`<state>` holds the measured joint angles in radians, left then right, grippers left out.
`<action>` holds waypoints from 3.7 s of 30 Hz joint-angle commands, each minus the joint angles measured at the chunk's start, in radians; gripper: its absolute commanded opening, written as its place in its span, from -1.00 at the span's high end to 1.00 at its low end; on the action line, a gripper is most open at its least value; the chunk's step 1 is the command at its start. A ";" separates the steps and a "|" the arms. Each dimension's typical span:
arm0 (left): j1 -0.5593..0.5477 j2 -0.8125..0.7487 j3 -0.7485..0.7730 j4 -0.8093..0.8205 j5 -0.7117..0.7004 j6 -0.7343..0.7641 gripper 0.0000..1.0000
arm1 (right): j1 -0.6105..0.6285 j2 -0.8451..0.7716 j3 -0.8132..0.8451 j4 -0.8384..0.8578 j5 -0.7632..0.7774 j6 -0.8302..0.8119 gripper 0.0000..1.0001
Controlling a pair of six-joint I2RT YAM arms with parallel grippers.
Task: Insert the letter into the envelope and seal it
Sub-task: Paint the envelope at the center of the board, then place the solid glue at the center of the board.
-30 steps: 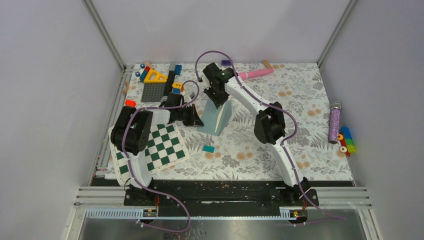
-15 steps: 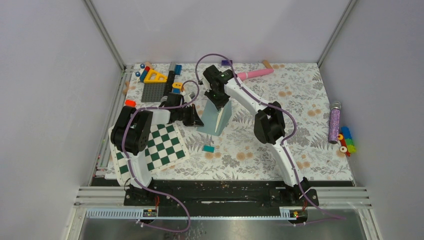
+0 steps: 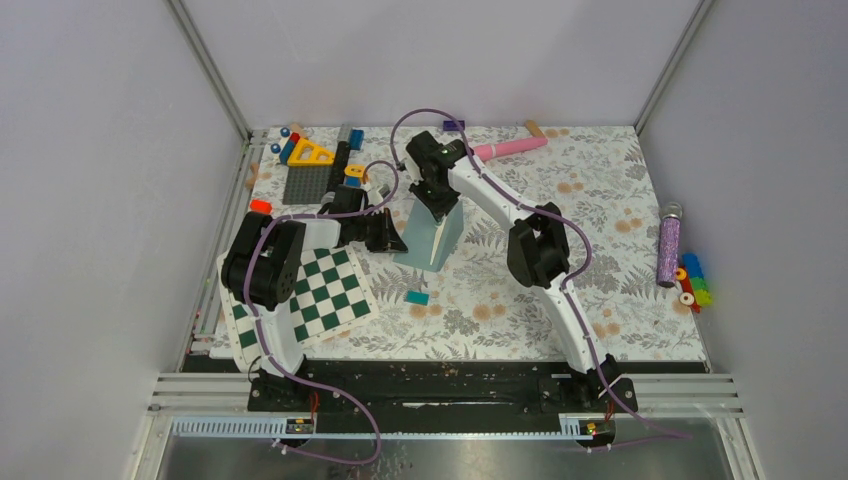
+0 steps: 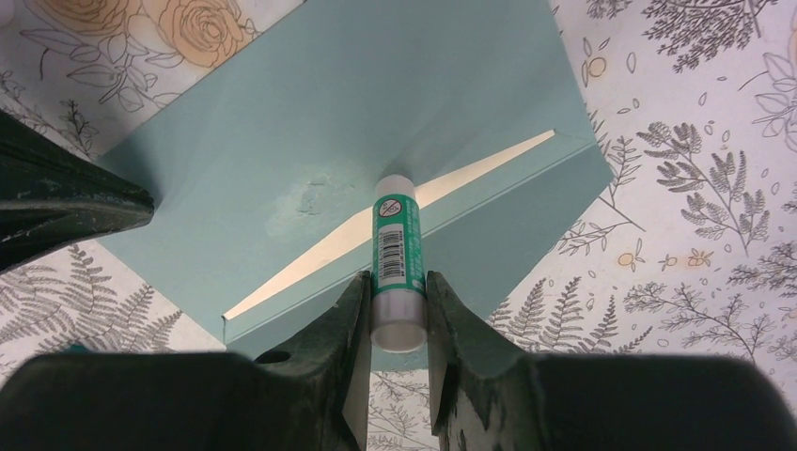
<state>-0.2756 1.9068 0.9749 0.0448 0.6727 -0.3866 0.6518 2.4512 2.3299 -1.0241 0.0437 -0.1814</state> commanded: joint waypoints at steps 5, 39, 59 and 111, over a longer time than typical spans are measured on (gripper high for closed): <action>-0.005 0.026 0.019 0.013 -0.011 0.006 1.00 | -0.008 0.053 0.074 0.001 0.010 -0.026 1.00; -0.005 0.019 0.018 0.011 -0.025 0.008 1.00 | 0.023 -0.137 -0.172 -0.028 -0.167 -0.028 1.00; -0.005 0.002 0.015 0.017 -0.029 0.015 1.00 | 0.022 -0.278 -0.214 -0.017 -0.360 -0.013 1.00; -0.097 0.065 -0.011 1.371 0.725 -0.878 -0.05 | -0.219 -0.210 -0.198 -0.286 -1.106 -0.145 1.00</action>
<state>-0.3691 1.9720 0.9531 1.2449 1.3605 -1.1885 0.4255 2.2322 2.0827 -1.2800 -1.0405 -0.3157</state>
